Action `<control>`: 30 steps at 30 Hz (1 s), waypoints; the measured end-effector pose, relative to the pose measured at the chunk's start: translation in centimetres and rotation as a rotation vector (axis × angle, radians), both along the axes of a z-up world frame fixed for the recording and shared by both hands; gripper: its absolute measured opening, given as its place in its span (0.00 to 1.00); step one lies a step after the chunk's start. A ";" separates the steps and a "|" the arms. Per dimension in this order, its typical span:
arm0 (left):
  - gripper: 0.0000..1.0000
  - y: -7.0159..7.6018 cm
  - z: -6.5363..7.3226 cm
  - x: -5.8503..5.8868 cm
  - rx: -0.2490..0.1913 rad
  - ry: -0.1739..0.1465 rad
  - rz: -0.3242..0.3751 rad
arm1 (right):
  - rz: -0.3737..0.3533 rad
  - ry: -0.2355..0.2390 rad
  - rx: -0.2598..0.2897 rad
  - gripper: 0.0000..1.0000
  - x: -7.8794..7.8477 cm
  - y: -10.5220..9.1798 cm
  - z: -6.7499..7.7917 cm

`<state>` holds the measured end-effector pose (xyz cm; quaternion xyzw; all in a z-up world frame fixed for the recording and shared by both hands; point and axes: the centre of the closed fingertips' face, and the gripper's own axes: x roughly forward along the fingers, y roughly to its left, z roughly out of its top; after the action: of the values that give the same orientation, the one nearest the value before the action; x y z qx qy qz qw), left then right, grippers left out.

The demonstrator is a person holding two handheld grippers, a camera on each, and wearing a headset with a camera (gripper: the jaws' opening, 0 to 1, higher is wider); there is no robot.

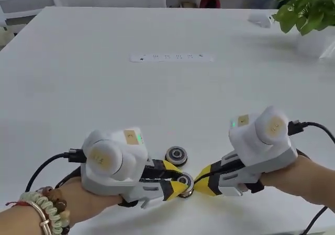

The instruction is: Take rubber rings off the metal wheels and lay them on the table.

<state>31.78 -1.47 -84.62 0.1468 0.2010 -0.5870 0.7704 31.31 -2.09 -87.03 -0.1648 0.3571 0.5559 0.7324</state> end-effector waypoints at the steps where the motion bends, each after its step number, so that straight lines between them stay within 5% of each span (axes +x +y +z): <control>1: 0.14 0.0 0.0 0.0 -0.003 0.001 0.001 | -0.004 0.005 0.001 0.00 0.0 0.0 0.0; 14: 0.14 0.0 -0.1 -0.1 0.007 -0.017 -0.017 | -0.139 0.162 0.055 0.00 0.3 -0.4 0.7; 30: 0.14 -0.1 -0.1 0.0 0.010 -0.028 -0.018 | -0.238 0.285 0.147 0.00 0.3 -0.3 1.7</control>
<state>31.76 -1.55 -84.71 0.1606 0.1920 -0.5908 0.7670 31.60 -2.36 -85.35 0.0131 0.4325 0.5078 0.7449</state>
